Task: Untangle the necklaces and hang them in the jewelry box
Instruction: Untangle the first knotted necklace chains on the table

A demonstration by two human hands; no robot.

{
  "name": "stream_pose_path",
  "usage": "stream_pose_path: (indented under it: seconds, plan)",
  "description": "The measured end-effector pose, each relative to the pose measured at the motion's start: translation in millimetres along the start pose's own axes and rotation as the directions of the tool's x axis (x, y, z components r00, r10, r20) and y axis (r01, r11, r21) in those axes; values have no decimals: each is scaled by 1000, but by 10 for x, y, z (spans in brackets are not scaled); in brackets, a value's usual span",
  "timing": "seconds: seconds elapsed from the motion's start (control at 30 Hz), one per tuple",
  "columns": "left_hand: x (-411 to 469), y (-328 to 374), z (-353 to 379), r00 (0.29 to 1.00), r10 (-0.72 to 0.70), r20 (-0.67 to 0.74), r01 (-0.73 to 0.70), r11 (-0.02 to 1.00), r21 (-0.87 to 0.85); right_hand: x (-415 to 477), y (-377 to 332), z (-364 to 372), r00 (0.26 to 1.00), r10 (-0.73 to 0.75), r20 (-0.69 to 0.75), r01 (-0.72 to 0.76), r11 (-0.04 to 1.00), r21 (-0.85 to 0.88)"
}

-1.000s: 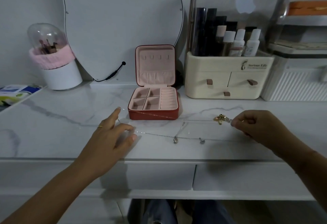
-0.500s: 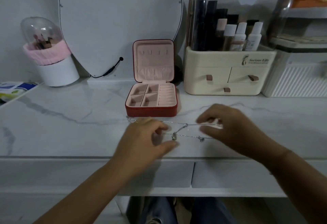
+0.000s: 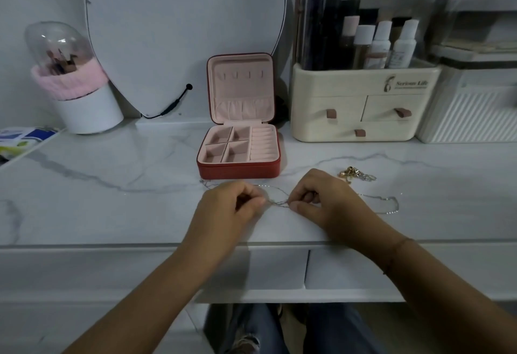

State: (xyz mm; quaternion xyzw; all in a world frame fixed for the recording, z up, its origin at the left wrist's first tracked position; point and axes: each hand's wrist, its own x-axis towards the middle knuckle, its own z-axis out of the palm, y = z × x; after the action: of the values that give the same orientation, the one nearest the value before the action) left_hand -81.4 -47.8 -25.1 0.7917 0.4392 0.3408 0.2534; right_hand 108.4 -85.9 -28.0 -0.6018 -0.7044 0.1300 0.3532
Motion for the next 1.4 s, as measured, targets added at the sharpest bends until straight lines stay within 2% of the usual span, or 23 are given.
stream_pose_path:
  seconds: [0.1,0.2,0.4,0.63,0.87,0.97,1.13,1.3,1.4]
  plan:
    - [44,-13,-45,999,-45,-24,43,994,-101,-2,5,6,1000,2,13,-2,1000,-1]
    - [123,-7,-59,996,-69,-54,62,989,-132,-1,18,14,1000,1,25,-1,1000,-3]
    - [236,23,-11,993,-113,21,115,958,-264,-14,-18,19,998,-7,62,10,999,-43]
    - [234,56,6,990,-139,39,144,926,-350,172,-121,-24,995,87,53,-89,996,26]
    - [212,88,-33,987,-161,-7,145,902,-406,316,-186,7,986,48,158,-70,987,141]
    - [207,70,-34,983,-183,-14,154,863,-481,314,-156,29,990,70,126,-92,979,184]
    - [203,81,-32,969,-248,4,192,738,-647,279,-128,40,989,76,126,-98,979,181]
    - [219,100,2,962,-273,-11,186,683,-706,248,-137,11,991,92,97,-116,953,281]
    - [224,112,37,956,-294,-4,199,656,-728,239,-158,4,994,95,61,-108,953,282]
